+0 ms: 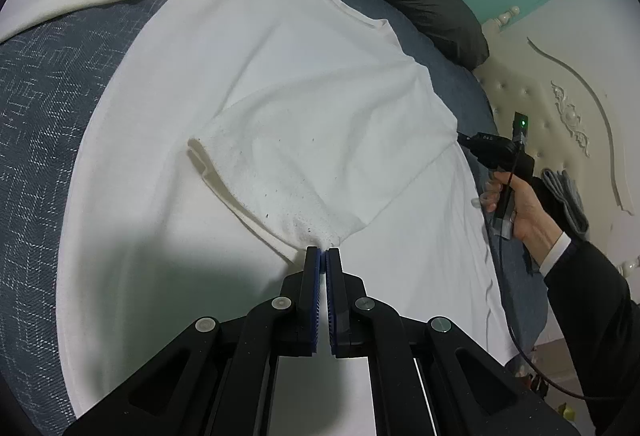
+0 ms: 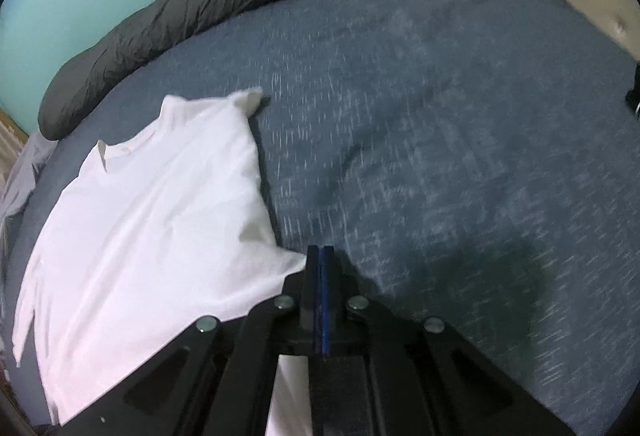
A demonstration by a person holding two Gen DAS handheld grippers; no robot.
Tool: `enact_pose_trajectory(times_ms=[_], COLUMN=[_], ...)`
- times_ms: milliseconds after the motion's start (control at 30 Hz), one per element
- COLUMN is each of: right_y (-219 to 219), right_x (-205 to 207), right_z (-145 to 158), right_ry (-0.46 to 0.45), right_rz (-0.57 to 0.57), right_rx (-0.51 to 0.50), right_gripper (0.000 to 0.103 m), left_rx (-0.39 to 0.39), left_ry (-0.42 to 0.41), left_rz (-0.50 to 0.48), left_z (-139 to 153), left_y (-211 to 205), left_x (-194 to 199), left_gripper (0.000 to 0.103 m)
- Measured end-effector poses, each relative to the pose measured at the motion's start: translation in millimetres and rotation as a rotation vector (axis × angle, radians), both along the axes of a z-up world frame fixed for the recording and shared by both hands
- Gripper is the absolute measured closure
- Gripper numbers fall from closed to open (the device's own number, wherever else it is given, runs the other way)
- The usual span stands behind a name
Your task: Fold clothes
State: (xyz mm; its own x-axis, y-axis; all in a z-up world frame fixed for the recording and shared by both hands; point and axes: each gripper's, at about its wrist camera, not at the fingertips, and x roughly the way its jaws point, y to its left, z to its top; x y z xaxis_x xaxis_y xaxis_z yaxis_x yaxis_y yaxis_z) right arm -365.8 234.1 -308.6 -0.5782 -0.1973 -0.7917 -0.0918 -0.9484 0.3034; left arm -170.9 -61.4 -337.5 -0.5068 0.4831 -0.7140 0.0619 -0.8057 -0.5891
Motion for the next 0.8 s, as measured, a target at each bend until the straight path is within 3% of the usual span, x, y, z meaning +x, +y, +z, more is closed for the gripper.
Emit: enact_pose_trajectory(times_ms=[167, 233, 300, 533, 567, 700, 800], right_y=[21.1, 22.7, 22.1, 9.0, 7.5, -0.3, -2.8], right_x=[8.4, 12.1, 13.6, 13.0, 12.5, 9.3, 9.5], right_z=[-4.0, -2.2, -1.5, -7.8, -7.4, -7.2, -3.4], right_ry=[-0.013, -0.004, 0.001, 0.003, 0.012, 0.014, 0.019], right_rz=[-0.025, -0.004, 0.014, 0.064, 0.069, 0.103, 0.107], right_rx=[-0.111, -0.111, -0.117, -0.060, -0.055, -0.041, -0.018], right_gripper=[0.100, 0.094, 0.075, 0.073, 0.073, 0.095, 0.098], left_rx=[0.002, 0.002, 0.002, 0.005, 0.005, 0.007, 0.007], left_ry=[0.001, 0.002, 0.001, 0.001, 0.001, 0.000, 0.004], left_rz=[0.006, 0.008, 0.011, 0.020, 0.019, 0.019, 0.022], left_z=[1.3, 1.5, 1.3, 1.6, 1.6, 1.6, 2.5], left_y=[-1.1, -1.6, -2.2, -4.9, -4.9, -6.1, -8.4], left_x=[-1.7, -2.3, -1.6, -1.2, -1.4, -1.6, -0.6], left_gripper=[0.100, 0.100, 0.100, 0.100, 0.100, 0.100, 0.100])
